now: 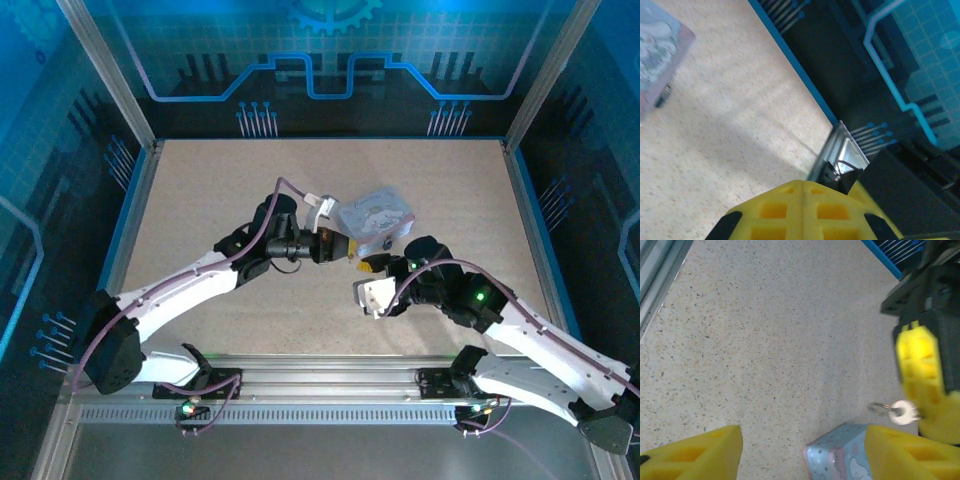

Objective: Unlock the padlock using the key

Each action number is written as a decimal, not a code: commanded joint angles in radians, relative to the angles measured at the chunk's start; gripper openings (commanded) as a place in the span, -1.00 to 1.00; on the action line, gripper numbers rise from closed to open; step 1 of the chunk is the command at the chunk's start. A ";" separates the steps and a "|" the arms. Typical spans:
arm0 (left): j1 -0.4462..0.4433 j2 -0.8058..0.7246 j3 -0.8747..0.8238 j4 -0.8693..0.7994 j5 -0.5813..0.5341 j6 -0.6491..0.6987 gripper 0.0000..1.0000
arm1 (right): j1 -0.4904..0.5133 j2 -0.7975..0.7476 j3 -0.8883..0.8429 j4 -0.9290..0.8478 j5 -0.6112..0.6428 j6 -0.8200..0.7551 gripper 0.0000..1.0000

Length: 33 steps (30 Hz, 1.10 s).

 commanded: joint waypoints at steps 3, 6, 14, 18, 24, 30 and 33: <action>-0.004 -0.049 0.082 -0.101 -0.172 0.250 -1.00 | -0.024 -0.011 -0.009 0.091 -0.004 0.256 0.48; -0.005 -0.066 0.089 -0.064 -0.199 0.312 -1.00 | -0.075 0.014 0.015 0.124 -0.043 0.443 0.49; -0.003 -0.081 0.078 0.101 -0.214 0.371 -1.00 | -0.356 0.032 -0.115 0.513 -0.335 0.917 0.58; -0.003 -0.068 0.092 0.160 -0.185 0.369 -1.00 | -0.468 0.090 -0.150 0.727 -0.501 1.126 0.56; 0.013 -0.049 0.102 0.248 -0.161 0.333 -1.00 | -0.542 0.183 -0.154 0.999 -0.730 1.289 0.48; 0.062 -0.042 0.122 0.310 -0.116 0.232 -1.00 | -0.576 0.243 -0.123 1.150 -0.858 1.424 0.35; 0.074 -0.042 0.134 0.306 -0.098 0.211 -1.00 | -0.576 0.280 -0.107 1.243 -0.893 1.520 0.25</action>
